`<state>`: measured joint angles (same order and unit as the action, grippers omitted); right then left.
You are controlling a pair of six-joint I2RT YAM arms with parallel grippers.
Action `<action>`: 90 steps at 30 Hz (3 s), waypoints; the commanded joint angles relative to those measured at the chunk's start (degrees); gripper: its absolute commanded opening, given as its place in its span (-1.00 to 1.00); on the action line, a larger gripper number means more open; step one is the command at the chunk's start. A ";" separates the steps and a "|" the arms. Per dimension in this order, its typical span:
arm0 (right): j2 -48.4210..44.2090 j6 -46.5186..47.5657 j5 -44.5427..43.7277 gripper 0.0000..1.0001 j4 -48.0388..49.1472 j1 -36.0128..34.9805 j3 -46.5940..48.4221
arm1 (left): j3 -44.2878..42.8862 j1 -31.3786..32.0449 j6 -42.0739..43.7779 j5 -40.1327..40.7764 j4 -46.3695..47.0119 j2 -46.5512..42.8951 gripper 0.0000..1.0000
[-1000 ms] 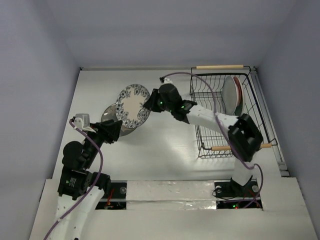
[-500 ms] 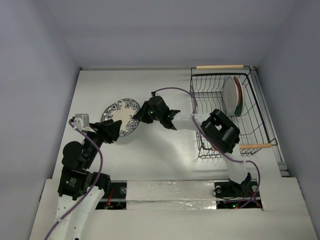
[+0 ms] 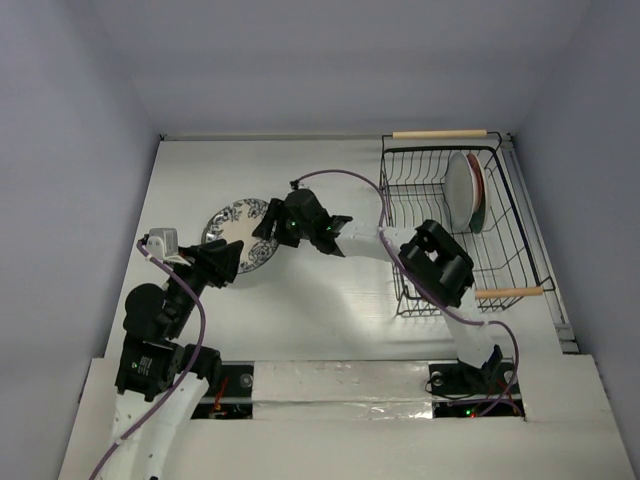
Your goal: Unload the plates from the dish rack
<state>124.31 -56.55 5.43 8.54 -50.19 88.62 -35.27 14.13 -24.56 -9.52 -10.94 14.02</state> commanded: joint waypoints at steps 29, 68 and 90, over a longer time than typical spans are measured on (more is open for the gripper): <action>-51.70 34.58 -56.14 -0.97 -34.54 16.42 -18.73 | 0.11 -0.24 -0.40 -1.20 3.03 -0.75 -0.11; -43.01 43.98 -48.93 -1.00 -29.10 37.46 -16.29 | 0.11 0.28 -0.23 -1.64 3.29 0.92 -0.10; -67.44 35.75 -17.84 -1.00 -26.82 33.58 -14.43 | 0.11 0.28 -0.40 -1.29 3.21 1.01 -0.10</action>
<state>60.18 -14.90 -22.96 -29.98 -16.12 73.28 -35.27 14.17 -24.56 -10.46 -10.92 14.61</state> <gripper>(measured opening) 0.202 0.447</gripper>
